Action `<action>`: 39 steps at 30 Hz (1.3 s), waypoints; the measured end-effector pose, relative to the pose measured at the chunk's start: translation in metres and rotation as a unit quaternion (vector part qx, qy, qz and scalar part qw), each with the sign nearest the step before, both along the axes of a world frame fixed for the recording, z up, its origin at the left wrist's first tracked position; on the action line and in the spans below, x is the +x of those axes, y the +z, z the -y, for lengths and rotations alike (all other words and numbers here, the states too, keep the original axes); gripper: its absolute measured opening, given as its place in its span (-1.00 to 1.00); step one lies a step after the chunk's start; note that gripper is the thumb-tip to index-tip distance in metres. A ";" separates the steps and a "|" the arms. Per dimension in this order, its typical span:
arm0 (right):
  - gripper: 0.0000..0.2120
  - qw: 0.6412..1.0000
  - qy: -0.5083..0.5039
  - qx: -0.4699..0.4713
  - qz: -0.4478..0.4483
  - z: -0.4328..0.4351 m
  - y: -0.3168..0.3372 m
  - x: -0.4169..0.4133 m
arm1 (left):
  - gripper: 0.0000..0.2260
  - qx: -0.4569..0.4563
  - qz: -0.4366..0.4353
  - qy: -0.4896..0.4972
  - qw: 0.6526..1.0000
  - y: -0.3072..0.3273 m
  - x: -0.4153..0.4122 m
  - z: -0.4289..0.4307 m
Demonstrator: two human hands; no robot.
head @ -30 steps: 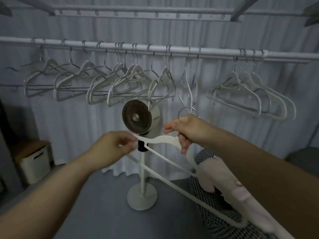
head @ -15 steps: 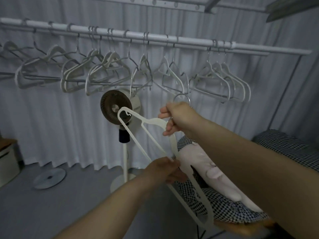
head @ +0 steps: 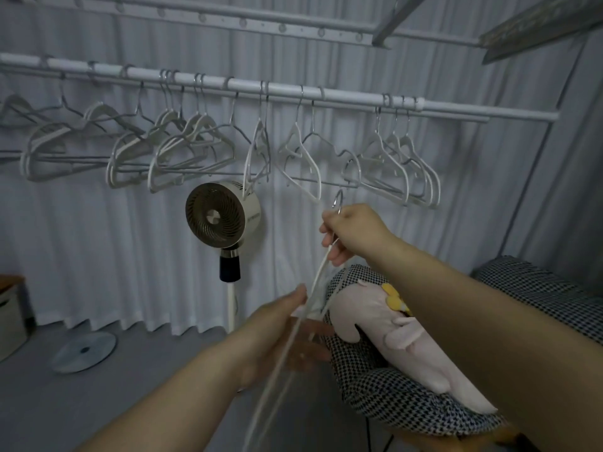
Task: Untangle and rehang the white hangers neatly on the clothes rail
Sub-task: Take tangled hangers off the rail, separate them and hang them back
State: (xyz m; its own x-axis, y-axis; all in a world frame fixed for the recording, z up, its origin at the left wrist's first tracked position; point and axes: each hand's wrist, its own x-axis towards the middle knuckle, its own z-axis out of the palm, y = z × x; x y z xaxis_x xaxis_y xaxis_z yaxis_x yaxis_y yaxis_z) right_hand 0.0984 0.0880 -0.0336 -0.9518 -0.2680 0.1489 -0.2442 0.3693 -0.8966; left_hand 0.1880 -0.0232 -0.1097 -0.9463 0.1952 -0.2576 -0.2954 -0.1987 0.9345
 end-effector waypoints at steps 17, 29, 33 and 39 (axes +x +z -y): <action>-0.66 0.947 -0.095 0.127 -0.280 -0.046 0.035 -0.067 | -0.83 -0.240 -0.097 0.040 0.965 0.023 -0.071 -0.010; -0.53 0.980 -0.010 0.099 -0.174 -0.046 0.059 -0.106 | -0.85 -0.210 -0.042 0.059 0.975 0.020 -0.098 -0.010; -0.57 0.981 0.026 0.067 -0.178 -0.045 0.057 -0.121 | -0.86 -0.201 -0.043 0.053 0.977 0.023 -0.106 -0.021; -0.67 0.920 -0.095 0.241 -0.292 -0.074 0.070 -0.153 | -0.88 -0.157 -0.045 0.039 0.986 0.031 -0.127 -0.052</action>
